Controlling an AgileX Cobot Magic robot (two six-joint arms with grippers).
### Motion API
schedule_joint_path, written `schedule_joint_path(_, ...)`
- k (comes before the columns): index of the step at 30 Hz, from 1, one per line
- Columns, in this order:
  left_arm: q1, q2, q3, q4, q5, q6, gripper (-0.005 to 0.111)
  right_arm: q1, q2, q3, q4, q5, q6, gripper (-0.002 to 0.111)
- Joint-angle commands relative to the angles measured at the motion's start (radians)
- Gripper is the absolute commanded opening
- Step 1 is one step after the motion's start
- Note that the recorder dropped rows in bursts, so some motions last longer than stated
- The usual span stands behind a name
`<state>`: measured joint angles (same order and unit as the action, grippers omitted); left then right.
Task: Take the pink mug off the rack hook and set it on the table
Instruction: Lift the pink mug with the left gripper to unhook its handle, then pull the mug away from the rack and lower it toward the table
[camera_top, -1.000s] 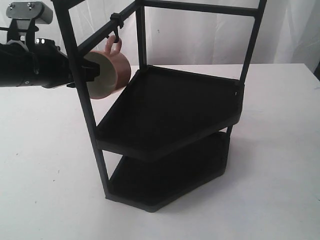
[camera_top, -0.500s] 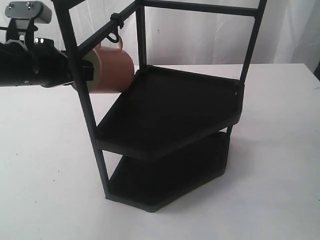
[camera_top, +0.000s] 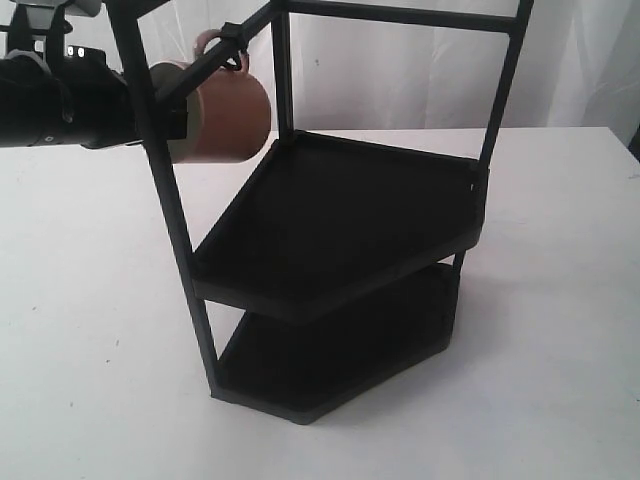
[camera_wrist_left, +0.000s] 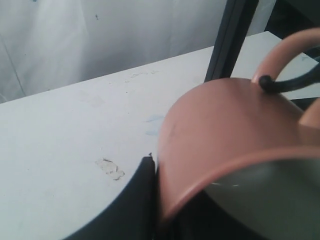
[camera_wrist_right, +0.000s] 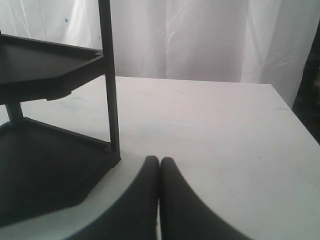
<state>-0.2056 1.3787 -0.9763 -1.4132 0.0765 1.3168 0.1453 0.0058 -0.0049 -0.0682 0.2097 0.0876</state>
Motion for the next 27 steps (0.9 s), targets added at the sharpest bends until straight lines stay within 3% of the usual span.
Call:
schedule_joint_path(1, -0.001, -0.029, -0.014, -0.015, -0.022, -0.004, 0.0, -0.005, -0.006, 0.005, -0.006, -0.008, -0.004, 0.0)
schedule_joint_path(9, 0.005, -0.029, -0.012, 0.021, -0.106, 0.016, 0.0, -0.005, -0.006, 0.005, -0.006, -0.008, -0.004, 0.0)
schedule_joint_path(16, 0.084, -0.036, 0.032, 0.017, -0.104, 0.021, 0.0, -0.005, -0.006, 0.005, -0.006, -0.008, -0.004, 0.0)
schedule_joint_path(24, 0.184, -0.053, 0.105, 0.039, 0.001, 0.021, 0.0, -0.005, -0.006, 0.005, -0.006, -0.008, -0.004, 0.0)
schedule_joint_path(27, 0.214, -0.053, 0.108, 0.135, 0.102, -0.03, 0.0, -0.005, -0.006, 0.005, -0.006, -0.008, -0.004, 0.0)
